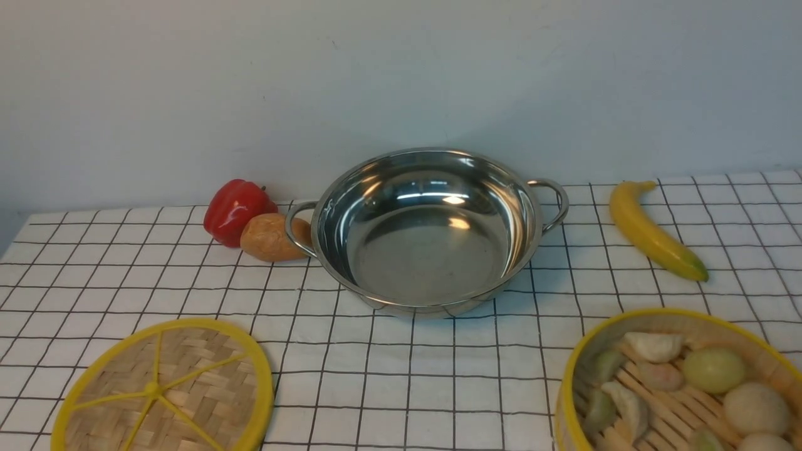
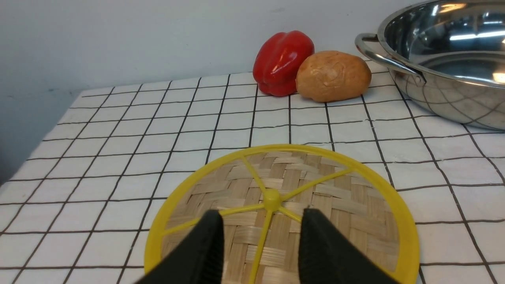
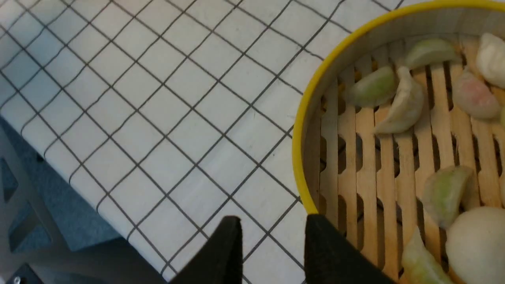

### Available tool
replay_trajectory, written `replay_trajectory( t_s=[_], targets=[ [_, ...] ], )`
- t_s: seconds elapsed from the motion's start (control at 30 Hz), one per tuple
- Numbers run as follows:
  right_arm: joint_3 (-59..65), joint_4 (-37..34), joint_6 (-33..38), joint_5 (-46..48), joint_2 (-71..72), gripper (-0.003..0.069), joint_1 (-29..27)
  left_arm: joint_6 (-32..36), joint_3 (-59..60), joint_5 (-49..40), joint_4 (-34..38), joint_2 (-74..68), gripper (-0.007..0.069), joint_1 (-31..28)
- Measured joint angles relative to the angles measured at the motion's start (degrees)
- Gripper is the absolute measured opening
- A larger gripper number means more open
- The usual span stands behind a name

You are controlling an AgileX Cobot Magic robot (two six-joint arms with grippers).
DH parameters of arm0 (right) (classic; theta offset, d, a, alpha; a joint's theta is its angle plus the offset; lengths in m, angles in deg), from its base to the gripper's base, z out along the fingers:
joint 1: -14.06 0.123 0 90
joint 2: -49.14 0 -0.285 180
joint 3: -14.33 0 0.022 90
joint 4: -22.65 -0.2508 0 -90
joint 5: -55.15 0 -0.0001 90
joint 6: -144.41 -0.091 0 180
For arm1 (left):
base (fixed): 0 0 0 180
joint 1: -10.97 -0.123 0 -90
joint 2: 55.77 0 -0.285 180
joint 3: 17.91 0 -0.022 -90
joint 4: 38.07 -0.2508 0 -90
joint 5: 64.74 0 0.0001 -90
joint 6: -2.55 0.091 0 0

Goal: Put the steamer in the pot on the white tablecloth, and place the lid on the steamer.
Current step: 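Reach for and grasp the rim of the bamboo steamer holding the buns with the right gripper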

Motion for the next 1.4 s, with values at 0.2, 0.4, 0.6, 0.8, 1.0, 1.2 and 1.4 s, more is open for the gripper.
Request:
replay_trajectory(
  t_s=[0.2,0.4,0.6,0.8,1.0,1.2,1.4],
  targets=[
    [-3.9,13.5,-0.1,-1.5,-9.6,0.0284,8.8,0.0,0.0,0.0,0.0,0.0,0.0260,0.0],
    [-4.1,25.1,-8.9,-4.4,-14.5,0.0360,19.7,0.0,0.0,0.0,0.0,0.0,0.0260,0.0],
    [-4.1,25.8,-12.9,-9.4,-18.2,0.0391,30.9,0.0,0.0,0.0,0.0,0.0,0.0260,0.0],
    [-4.2,26.7,-17.6,-11.3,-25.1,0.0367,34.3,0.0,0.0,0.0,0.0,0.0,0.0260,0.0],
    [-4.2,28.9,-18.9,-14.4,-31.8,0.0348,34.3,0.0,0.0,0.0,0.0,0.0,0.0260,0.0],
    [-4.2,32.7,-21.4,-17.0,-37.3,0.0347,34.3,0.0,0.0,0.0,0.0,0.0,0.0260,0.0],
    [-4.2,33.8,-22.4,-18.2,-40.4,0.0347,34.3,0.0,0.0,0.0,0.0,0.0,0.0260,0.0]
  ],
)
